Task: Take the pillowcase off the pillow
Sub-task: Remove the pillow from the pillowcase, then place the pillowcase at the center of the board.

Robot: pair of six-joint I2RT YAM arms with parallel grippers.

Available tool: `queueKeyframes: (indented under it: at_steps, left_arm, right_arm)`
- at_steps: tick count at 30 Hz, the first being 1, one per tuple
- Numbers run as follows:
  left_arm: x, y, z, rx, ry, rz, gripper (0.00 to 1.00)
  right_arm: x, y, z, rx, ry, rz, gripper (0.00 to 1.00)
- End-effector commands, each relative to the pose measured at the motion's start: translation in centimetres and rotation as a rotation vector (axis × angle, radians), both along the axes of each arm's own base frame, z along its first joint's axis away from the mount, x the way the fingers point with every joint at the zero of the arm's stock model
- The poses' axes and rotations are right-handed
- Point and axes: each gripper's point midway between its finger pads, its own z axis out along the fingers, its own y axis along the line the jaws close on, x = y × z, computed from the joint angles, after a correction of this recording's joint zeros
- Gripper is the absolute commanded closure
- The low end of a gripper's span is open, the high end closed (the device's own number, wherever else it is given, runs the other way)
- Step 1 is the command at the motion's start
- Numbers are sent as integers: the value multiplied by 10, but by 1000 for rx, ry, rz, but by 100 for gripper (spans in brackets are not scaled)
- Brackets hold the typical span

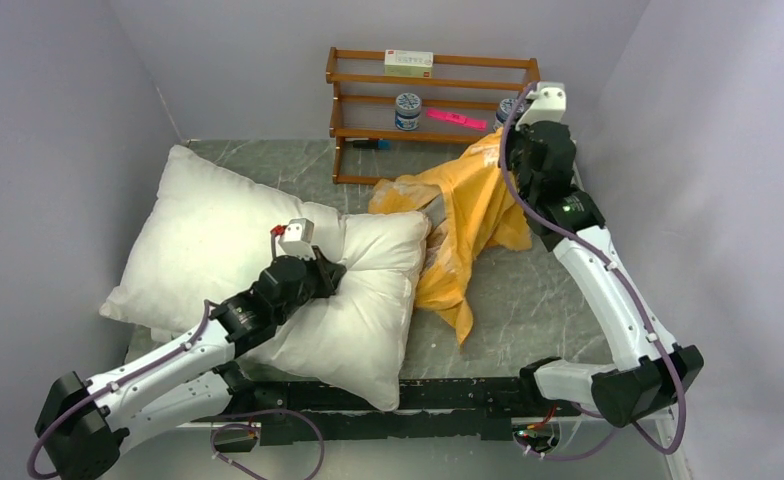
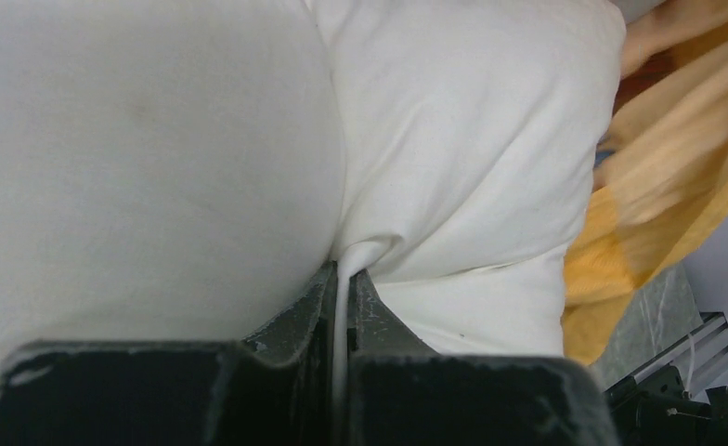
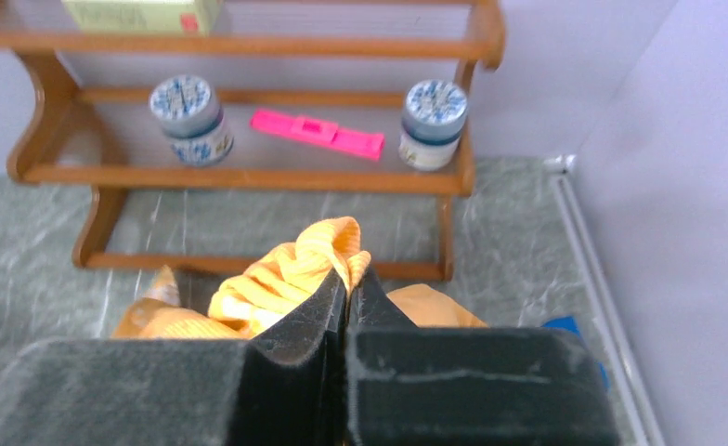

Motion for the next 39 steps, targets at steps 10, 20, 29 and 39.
queueKeyframes:
  at_steps: [10, 20, 29, 39]
  left_arm:
    - [-43, 68, -88, 317, 251, 93, 95]
    - [-25, 65, -42, 309, 143, 102, 95]
    - [-10, 68, 35, 285, -72, 97, 90]
    - [-13, 95, 106, 269, -273, 146, 63]
  right_arm:
    - [-46, -51, 171, -45, -332, -134, 100]
    - [-69, -11, 79, 54, -101, 100, 100]
    - [-88, -9, -46, 114, 124, 88, 100]
    - [-119, 26, -192, 281, 437, 189, 100]
